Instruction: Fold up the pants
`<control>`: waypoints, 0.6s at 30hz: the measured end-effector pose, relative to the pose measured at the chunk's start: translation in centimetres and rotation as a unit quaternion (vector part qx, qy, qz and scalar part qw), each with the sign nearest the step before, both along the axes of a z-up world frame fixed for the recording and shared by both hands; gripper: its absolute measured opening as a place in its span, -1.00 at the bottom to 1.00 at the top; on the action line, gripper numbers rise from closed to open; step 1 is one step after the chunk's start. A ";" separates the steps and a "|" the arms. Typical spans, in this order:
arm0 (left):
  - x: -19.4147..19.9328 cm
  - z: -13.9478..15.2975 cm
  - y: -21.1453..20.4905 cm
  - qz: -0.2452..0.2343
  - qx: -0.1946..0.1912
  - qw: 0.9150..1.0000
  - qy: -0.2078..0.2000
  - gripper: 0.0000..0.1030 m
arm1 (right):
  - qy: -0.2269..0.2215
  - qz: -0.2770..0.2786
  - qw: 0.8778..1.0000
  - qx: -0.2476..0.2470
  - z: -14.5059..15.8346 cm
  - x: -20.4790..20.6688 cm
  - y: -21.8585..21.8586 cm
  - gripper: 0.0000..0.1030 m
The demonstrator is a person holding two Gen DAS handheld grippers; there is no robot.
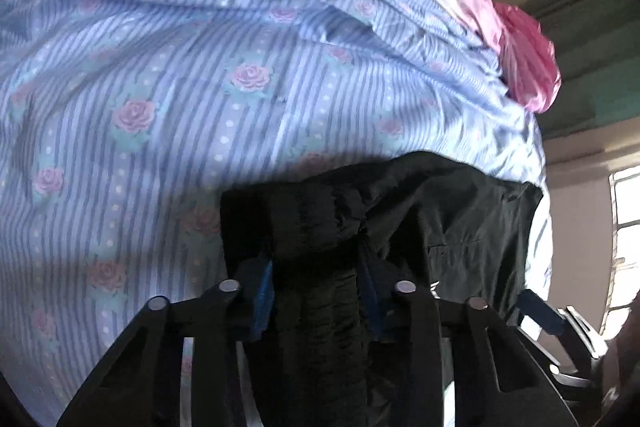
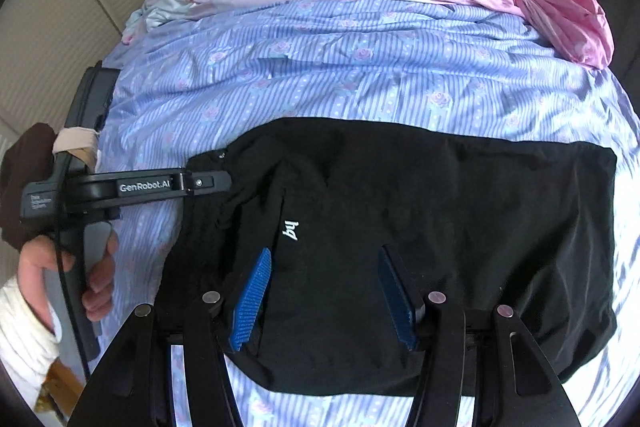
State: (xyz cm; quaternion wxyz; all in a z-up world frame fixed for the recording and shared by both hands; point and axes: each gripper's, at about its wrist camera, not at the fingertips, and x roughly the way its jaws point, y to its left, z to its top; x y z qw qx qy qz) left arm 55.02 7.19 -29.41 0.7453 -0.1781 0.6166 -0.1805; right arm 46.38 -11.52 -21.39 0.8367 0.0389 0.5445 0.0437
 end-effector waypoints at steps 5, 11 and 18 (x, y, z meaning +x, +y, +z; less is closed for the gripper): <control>-0.8 1.7 0.4 0.000 0.010 1.000 -0.024 -0.64 | -0.008 0.004 1.000 0.002 0.3 1.0 0.8 0.09; -0.5 1.8 0.4 -0.011 0.048 0.998 -0.036 -0.56 | -0.017 0.010 1.000 0.003 0.6 1.3 1.2 0.09; -1.3 5.6 -1.6 -0.012 0.156 0.983 -0.091 0.04 | -0.020 -0.028 0.999 -0.007 1.1 -0.2 -1.8 0.09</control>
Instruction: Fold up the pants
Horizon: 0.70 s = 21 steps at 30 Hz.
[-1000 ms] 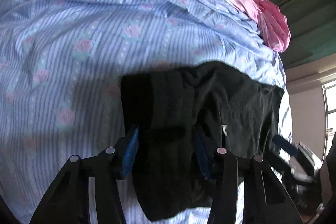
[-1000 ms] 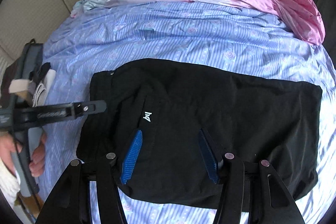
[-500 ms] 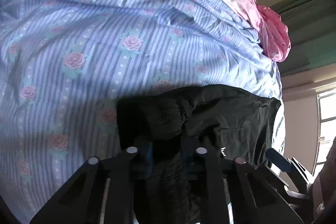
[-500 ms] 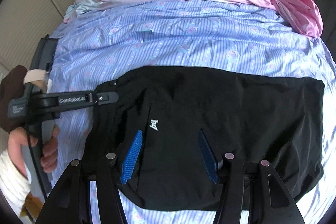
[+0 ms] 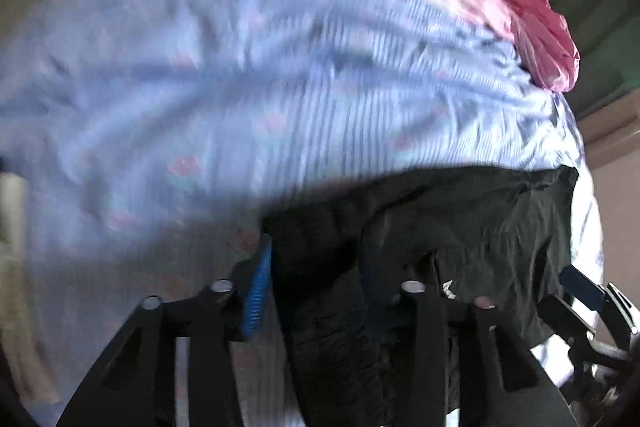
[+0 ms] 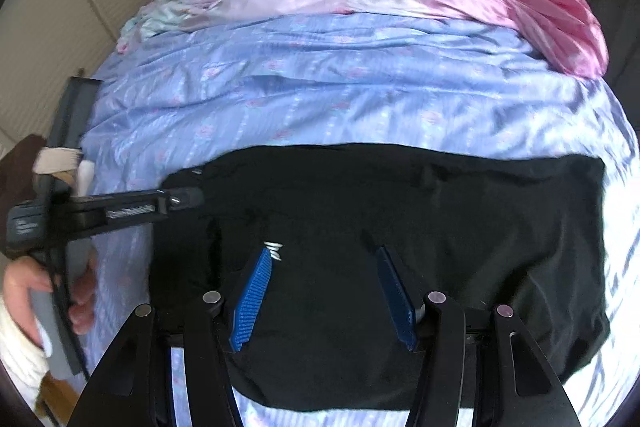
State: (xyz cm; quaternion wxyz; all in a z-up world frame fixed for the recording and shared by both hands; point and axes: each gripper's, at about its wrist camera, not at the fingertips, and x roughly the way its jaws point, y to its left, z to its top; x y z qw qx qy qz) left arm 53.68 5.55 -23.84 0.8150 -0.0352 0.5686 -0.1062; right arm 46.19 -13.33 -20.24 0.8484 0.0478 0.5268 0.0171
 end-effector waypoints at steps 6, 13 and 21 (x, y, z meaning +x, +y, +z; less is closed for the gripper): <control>-5.1 7.7 -2.8 -0.049 0.001 0.995 -0.085 0.21 | -0.031 -0.067 0.997 0.016 2.3 -4.5 -7.6 0.13; -9.2 9.1 -12.9 -0.123 -0.036 0.989 -0.076 0.21 | -0.043 -0.132 0.990 0.030 3.5 -10.2 -18.2 0.38; -12.0 5.3 -25.0 -0.182 -0.060 0.981 -0.014 0.21 | -0.028 -0.200 0.979 0.018 1.1 -15.5 -29.3 0.38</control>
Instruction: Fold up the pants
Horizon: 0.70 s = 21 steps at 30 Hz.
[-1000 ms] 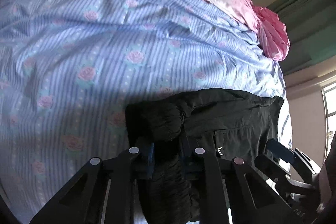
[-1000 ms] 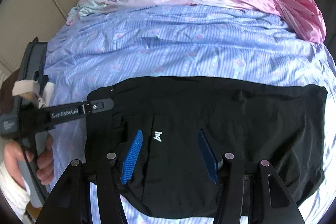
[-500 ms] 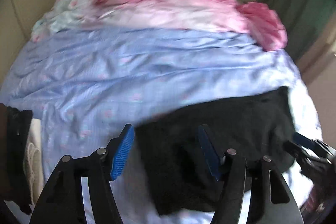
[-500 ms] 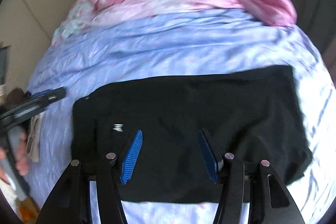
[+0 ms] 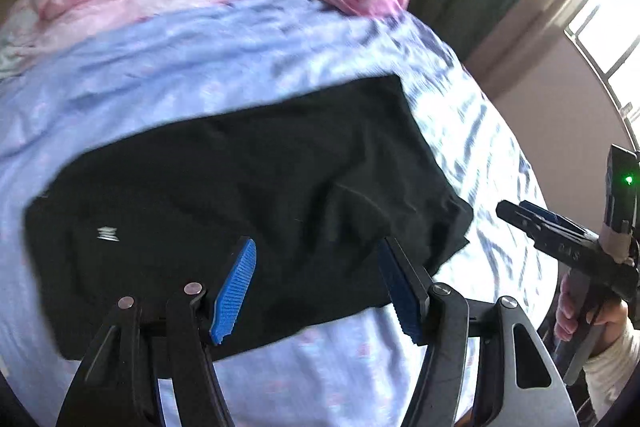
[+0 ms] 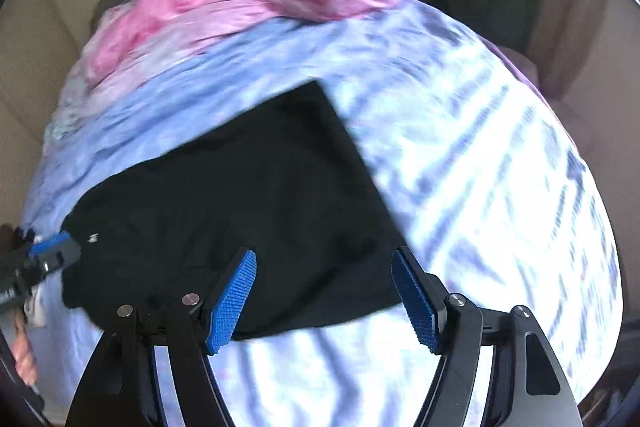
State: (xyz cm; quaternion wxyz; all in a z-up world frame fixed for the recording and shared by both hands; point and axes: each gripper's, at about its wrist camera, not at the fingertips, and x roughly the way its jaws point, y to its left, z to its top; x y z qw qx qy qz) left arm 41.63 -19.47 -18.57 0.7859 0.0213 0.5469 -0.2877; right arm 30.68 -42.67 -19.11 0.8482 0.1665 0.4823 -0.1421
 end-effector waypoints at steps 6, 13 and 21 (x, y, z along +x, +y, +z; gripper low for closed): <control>-1.3 -2.6 -4.4 -0.001 0.017 1.000 0.027 0.21 | 0.009 -0.034 0.998 0.059 -4.2 -0.8 -5.4 0.38; -1.2 -4.6 -7.4 -0.012 0.047 0.998 0.030 0.21 | 0.001 -0.036 0.991 0.130 -7.7 0.4 -7.5 0.37; 0.0 -5.4 -8.4 0.004 0.056 0.998 0.033 0.21 | -0.031 0.038 0.988 0.148 -7.8 6.5 -9.1 0.36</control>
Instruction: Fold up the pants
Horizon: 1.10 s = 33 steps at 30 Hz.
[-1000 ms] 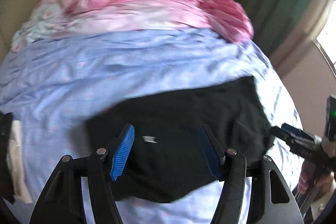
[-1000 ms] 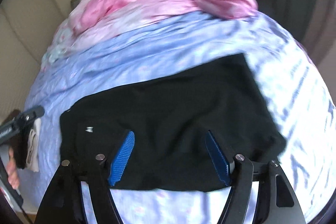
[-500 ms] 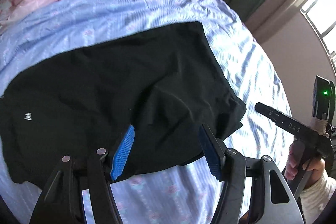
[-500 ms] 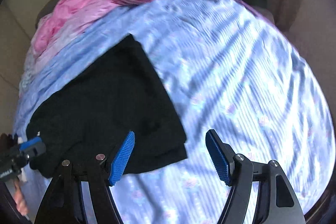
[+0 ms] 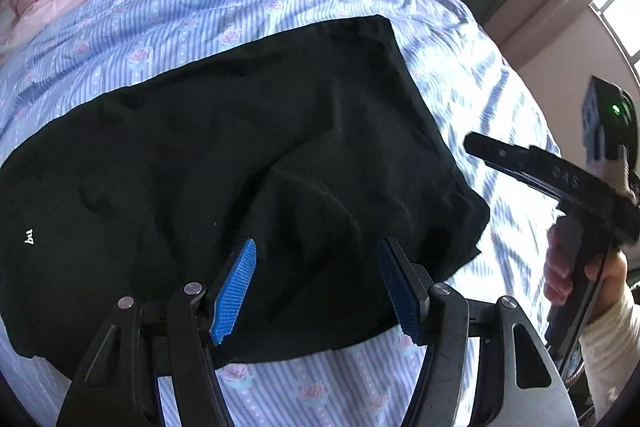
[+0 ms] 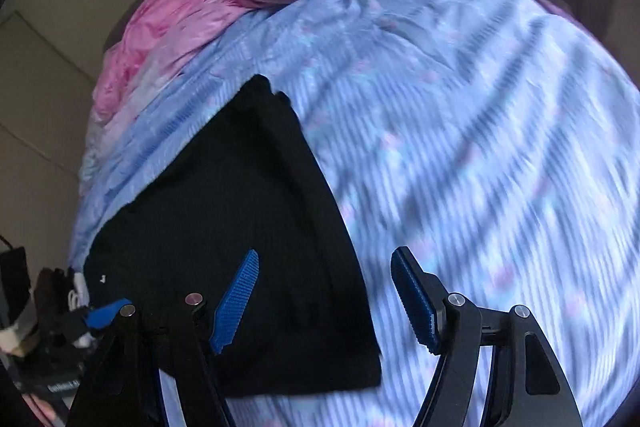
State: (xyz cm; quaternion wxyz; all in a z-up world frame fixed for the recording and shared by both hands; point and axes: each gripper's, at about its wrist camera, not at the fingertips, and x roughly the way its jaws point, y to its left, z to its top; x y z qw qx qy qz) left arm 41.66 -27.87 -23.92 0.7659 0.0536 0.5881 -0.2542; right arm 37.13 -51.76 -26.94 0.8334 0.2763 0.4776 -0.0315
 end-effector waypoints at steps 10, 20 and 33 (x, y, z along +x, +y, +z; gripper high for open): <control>1.0 -0.6 -1.5 0.002 0.016 1.000 -0.015 0.21 | 0.022 0.027 0.998 0.057 -5.3 1.3 0.2 0.28; 1.1 -1.1 -2.4 0.006 0.013 1.000 -0.008 0.21 | 0.017 0.064 0.989 0.131 -7.3 1.3 0.8 0.20; 2.8 -2.8 -1.7 0.054 0.073 0.996 -0.022 0.17 | 0.027 0.026 0.992 0.120 -4.6 1.7 1.3 -0.83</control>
